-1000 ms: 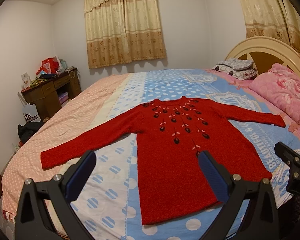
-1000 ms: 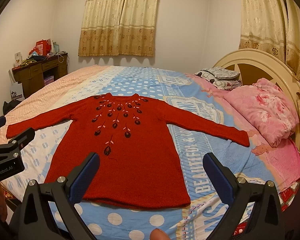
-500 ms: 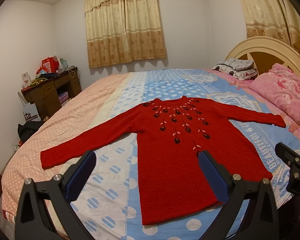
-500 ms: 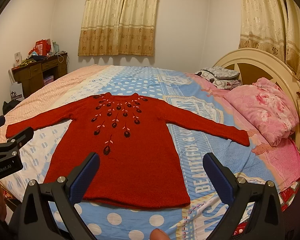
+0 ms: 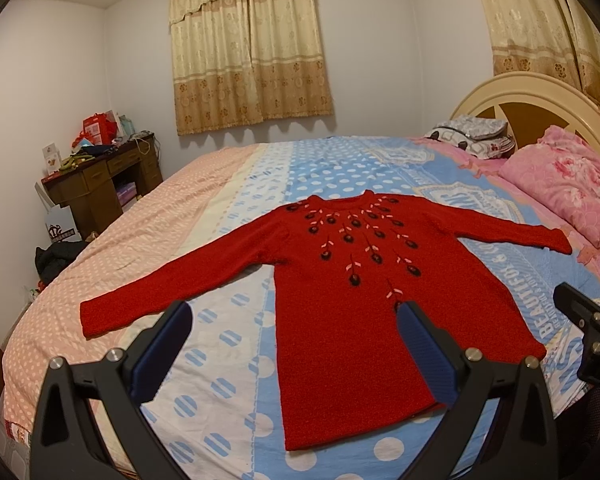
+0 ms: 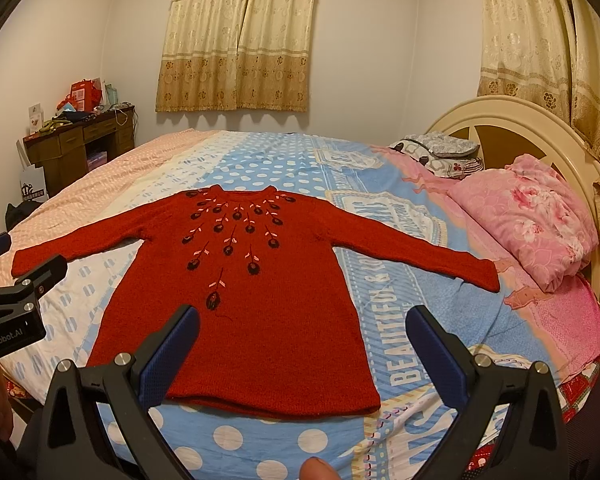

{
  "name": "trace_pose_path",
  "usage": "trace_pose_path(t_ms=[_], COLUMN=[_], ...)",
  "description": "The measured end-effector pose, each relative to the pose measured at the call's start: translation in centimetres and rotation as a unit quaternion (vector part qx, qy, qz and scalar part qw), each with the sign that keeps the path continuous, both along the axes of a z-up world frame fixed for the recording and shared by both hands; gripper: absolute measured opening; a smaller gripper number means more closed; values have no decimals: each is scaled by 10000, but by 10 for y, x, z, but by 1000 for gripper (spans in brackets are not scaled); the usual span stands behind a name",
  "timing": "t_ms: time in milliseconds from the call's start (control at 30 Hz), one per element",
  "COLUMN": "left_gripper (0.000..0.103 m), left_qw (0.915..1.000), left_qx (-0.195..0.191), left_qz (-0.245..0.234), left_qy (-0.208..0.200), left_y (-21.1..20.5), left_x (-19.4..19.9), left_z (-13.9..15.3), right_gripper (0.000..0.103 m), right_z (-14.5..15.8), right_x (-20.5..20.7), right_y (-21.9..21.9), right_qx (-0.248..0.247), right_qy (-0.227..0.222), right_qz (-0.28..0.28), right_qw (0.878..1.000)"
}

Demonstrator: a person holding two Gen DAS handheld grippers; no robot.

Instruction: Fold small clothes

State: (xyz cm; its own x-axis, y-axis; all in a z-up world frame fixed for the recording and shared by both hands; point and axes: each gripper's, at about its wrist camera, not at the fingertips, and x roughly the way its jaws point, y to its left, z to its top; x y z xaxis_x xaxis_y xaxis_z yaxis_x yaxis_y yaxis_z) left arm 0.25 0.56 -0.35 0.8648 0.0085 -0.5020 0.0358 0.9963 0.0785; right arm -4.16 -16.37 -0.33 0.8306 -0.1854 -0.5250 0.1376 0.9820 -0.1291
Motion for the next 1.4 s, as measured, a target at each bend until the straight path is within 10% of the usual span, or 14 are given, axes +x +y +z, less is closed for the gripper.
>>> trace_pose_path(t_ms=[1400], left_gripper=[103], left_qw=[9990], left_qx=[370], left_qz=[-236], left_qy=[84], left_y=[-22], left_x=[35], left_z=[-20], right_gripper=[102], right_z=[-35], right_x=[30], right_y=[-36], right_qx=[266], right_qy=[428], right_qz=[-320], right_qw=[9982])
